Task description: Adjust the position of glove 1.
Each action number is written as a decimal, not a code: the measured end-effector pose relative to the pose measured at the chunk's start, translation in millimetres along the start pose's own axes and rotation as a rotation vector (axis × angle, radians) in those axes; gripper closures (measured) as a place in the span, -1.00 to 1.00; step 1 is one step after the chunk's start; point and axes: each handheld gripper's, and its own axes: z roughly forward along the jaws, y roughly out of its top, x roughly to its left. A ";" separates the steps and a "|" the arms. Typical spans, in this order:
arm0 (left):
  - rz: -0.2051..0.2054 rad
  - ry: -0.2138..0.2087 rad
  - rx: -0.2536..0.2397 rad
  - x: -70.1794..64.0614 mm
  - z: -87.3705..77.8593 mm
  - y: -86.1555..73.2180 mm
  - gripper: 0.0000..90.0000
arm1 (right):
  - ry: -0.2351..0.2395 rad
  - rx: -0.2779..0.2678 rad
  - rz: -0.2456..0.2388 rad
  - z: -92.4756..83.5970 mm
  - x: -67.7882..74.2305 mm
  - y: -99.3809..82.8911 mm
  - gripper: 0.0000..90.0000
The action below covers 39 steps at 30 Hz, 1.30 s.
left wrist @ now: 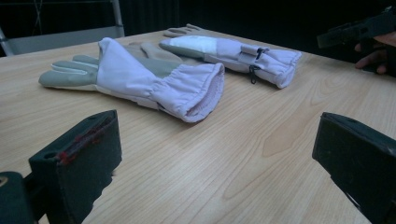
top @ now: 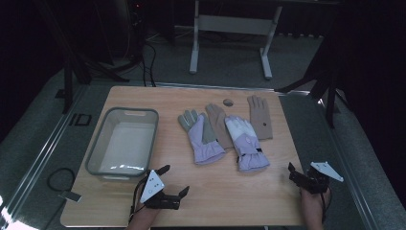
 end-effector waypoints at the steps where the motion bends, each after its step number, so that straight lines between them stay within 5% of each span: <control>1: 0.000 0.000 0.000 0.0 0.0 0.0 -0.97 | 0.005 0.006 -0.004 0.2 -0.8 0.6 -0.72; 7: 0.003 -0.004 -0.001 -0.3 -0.1 0.0 -0.97 | 0.062 0.085 0.003 3.1 -4.5 10.2 -0.74; 10: 0.006 -0.005 -0.001 -0.3 -0.1 0.0 -0.97 | 0.059 0.108 -0.013 2.5 -3.7 17.2 -0.76; 12: 0.003 -0.005 -0.002 -0.1 -0.2 -0.1 -0.97 | 0.025 0.077 0.002 -3.8 -4.1 31.1 -0.75; 22: -0.004 -0.011 -0.004 0.7 -0.2 -0.2 -0.97 | 0.138 0.133 0.023 -5.2 5.1 74.4 -0.71; 30: -0.002 -0.013 -0.006 0.6 -0.4 -0.3 -0.97 | 0.265 0.104 -0.057 -3.2 38.4 110.6 -0.75; 39: -0.005 -0.014 -0.008 0.9 -0.9 -0.4 -0.97 | 0.317 0.104 -0.137 6.7 66.9 139.2 -0.69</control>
